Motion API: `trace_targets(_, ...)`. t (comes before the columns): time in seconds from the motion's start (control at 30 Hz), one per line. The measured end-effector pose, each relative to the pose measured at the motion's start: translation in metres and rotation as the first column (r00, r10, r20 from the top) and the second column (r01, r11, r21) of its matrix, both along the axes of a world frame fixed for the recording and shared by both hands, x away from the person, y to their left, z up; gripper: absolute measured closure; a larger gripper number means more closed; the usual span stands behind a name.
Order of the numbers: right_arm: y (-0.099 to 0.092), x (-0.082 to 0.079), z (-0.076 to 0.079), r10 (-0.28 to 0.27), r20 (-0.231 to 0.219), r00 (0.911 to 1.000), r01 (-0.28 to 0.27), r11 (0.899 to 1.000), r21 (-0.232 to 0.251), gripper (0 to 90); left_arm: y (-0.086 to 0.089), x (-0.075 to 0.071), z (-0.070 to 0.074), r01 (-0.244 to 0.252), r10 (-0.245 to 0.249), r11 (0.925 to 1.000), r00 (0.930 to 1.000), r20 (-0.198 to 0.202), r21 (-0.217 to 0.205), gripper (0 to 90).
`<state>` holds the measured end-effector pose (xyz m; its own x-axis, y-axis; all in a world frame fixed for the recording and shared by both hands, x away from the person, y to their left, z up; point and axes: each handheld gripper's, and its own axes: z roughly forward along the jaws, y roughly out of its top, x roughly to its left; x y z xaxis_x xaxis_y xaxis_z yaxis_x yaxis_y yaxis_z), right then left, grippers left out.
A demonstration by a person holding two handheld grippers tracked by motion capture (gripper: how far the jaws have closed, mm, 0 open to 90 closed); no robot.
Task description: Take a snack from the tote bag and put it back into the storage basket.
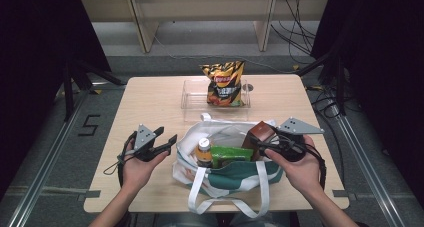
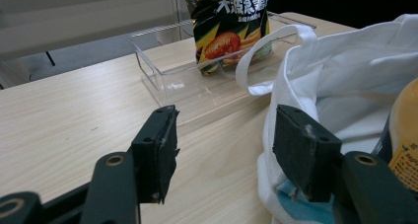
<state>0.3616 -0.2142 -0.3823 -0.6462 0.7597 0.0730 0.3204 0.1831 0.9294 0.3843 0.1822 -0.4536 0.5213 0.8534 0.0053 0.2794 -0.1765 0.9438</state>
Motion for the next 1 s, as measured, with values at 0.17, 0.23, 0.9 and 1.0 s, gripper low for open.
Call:
trace_targets(0.17,-0.003,0.001,0.003,0.007,0.001,1.0,-0.007,1.0,-0.011,38.4,0.0,0.0,0.0,0.0,0.0,1.0,1.0,0.0,0.0,42.1)
trace_targets(0.23,-0.002,0.0,0.004,0.014,-0.023,0.9996,-0.014,1.0,0.007,38.4,0.0,0.0,0.0,-0.001,0.001,1.0,1.0,-0.001,-0.002,42.1)
trace_targets(0.9,-0.007,-0.002,0.018,0.006,-0.009,0.9999,-0.006,0.999,0.038,38.7,0.001,0.0,0.001,-0.004,0.004,1.0,1.0,0.0,-0.002,42.0)
trace_targets(1.0,-0.008,-0.001,0.021,0.003,0.002,1.0,-0.003,0.999,0.046,38.7,0.001,0.0,0.001,-0.004,0.004,1.0,1.0,0.001,0.0,42.0)
